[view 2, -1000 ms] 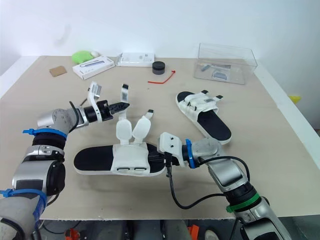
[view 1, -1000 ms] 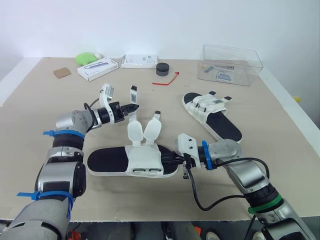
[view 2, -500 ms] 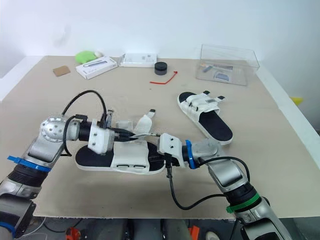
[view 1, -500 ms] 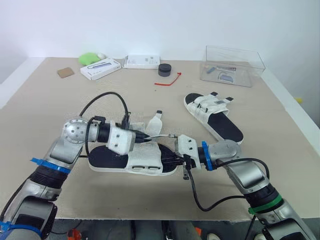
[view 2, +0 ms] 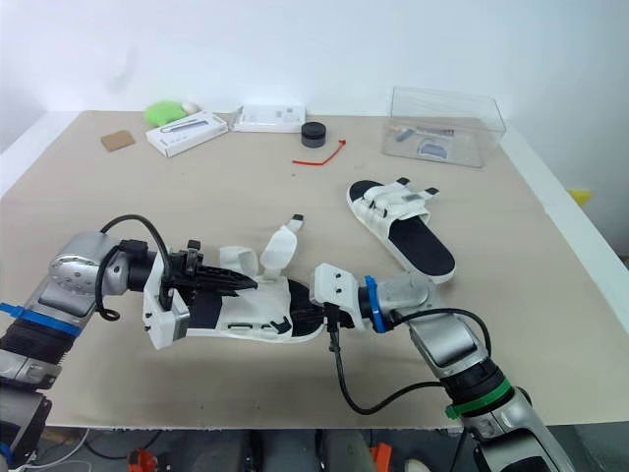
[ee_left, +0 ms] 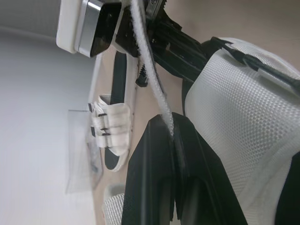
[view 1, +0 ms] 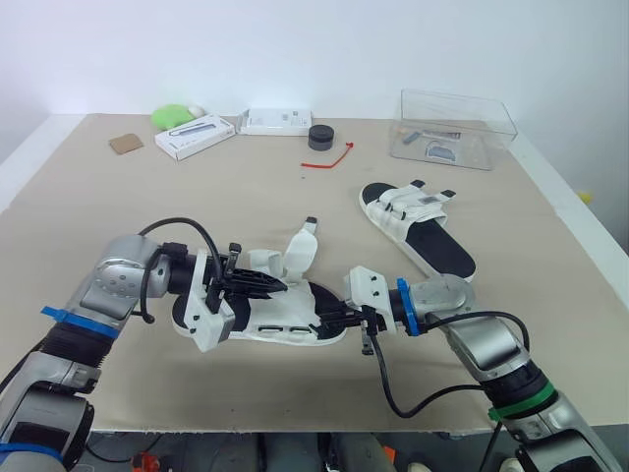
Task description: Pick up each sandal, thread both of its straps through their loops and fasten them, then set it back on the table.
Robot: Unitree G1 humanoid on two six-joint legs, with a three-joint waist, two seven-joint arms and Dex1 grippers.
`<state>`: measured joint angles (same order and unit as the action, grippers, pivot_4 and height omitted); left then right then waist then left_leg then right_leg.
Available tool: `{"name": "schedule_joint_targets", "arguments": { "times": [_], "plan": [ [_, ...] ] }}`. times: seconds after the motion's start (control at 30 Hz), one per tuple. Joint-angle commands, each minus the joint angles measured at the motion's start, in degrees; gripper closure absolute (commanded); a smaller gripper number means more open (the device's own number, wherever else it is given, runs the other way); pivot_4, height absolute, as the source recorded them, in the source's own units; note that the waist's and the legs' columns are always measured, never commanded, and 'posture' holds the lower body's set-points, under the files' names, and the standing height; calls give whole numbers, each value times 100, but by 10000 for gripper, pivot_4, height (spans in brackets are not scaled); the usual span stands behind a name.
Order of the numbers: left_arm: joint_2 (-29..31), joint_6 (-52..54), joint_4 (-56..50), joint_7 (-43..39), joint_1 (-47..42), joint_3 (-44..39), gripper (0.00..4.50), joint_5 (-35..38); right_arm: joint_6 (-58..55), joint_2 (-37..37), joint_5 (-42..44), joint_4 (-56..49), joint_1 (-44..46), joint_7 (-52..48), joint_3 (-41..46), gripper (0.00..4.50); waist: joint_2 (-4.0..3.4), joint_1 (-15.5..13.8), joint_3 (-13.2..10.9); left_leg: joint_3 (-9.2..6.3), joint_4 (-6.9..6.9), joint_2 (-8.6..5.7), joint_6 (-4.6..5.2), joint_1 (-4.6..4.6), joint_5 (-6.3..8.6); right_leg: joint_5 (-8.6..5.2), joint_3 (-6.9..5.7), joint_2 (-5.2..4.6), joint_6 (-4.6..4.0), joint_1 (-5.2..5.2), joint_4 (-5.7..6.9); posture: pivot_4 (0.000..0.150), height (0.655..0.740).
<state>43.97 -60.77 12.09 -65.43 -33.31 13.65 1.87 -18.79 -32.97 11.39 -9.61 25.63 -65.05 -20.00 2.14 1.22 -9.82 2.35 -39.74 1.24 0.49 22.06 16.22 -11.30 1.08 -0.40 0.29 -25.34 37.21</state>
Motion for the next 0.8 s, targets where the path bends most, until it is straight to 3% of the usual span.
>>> {"name": "schedule_joint_targets", "arguments": {
  "times": [0.03,0.07,0.17,0.3,0.4,0.67,0.73,0.8],
  "plan": [
    [204,245,-288,173,74,-49,39268,270,146,-25,-33,1,129,-98,4,45000,0,-2,0,-1,0,2,0,0,0,0,-2,2,0,0,0,1500,7400],
    [227,348,-363,188,94,-51,36398,359,155,-20,-36,16,136,-110,6,45000,0,-3,0,-4,0,3,0,1,0,0,-5,2,-1,0,0,1500,7400],
    [356,736,-631,154,209,-38,22007,549,174,-6,-50,50,155,-145,11,45000,0,-3,0,-5,-1,4,0,1,0,0,-6,2,-1,1,0,1500,7400],
    [602,1944,-1213,93,494,-126,769,1015,222,-16,-67,82,147,-185,6,45000,0,0,0,-1,-1,4,0,1,0,-1,-4,2,0,0,0,1500,7400],
    [959,3569,-1842,79,840,-317,83,1672,264,-20,-75,125,157,-221,-10,45000,-1,4,0,-2,0,7,1,0,1,-2,-3,7,1,-1,0,1500,7400],
    [1750,5584,-2533,190,2066,-994,83,2249,326,38,-70,271,240,-325,-40,45000,-3,5,-2,-3,0,19,1,-6,1,-12,-6,21,5,-1,2,1500,7400],
    [1880,6424,-2704,326,2184,-1247,83,2760,347,59,-77,319,268,-358,-61,45000,-5,0,-4,-1,0,25,1,-8,1,-14,-6,24,4,-1,2,1500,7400],
    [2067,7741,-2933,540,2200,-1587,83,3759,371,80,-83,371,295,-385,-78,45000,-5,-9,-4,-3,0,32,0,-8,0,-18,-11,29,8,-2,3,1500,7400]
  ]
}}
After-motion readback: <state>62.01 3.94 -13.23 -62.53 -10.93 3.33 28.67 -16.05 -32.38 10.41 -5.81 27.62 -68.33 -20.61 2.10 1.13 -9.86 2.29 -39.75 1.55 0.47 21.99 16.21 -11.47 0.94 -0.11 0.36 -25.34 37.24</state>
